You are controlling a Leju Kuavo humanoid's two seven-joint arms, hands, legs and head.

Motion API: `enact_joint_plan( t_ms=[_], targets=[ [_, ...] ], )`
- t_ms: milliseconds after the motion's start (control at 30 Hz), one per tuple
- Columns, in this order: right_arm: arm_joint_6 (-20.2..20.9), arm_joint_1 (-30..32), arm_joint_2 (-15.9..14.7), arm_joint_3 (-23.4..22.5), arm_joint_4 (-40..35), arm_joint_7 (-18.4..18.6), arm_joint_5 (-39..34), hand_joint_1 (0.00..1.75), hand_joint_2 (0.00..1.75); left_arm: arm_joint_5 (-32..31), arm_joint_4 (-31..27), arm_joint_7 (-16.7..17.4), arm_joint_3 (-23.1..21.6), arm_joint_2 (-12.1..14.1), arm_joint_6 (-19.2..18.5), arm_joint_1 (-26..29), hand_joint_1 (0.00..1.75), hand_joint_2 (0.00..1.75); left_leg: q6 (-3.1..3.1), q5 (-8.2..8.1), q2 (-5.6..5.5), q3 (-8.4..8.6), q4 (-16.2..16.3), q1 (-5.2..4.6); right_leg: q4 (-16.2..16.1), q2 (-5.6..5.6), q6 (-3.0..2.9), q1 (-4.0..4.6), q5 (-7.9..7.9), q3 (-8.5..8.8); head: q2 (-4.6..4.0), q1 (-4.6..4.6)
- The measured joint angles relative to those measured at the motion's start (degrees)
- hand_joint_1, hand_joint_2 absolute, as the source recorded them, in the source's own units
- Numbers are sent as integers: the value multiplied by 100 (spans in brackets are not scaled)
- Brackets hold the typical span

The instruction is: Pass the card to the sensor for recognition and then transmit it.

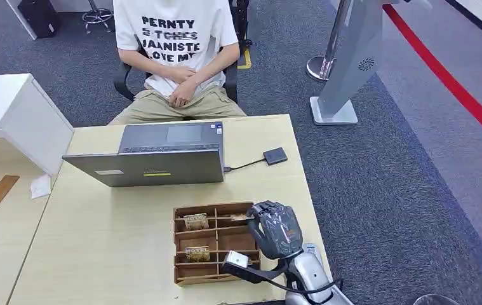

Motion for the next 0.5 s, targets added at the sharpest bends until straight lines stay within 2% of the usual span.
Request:
enact_joint_plan(
  t_ms=[100,200,300,500],
  targets=[
    [0,0,0,0,2,0,0,148,175,0,0,0,0,0,0,0,0,0,0,0,0,0,0,0,0,0,0,0,0,0,0,0],
    [0,0,0,2,2,-2,0,169,175,0,0,0,0,0,2,0,0,0,0,0,0,0,0,0,0,0,0,0,0,0,0,0],
    [0,1,0,2,2,0,0,175,175,0,0,0,0,-2,2,0,0,0,0,0,0,0,0,0,0,0,0,0,0,0,0,0],
    [-2,2,13,0,2,-2,-18,175,175,0,0,0,0,-2,13,0,0,0,0,0,0,0,0,0,0,0,0,0,0,0,0,0]
  ],
)
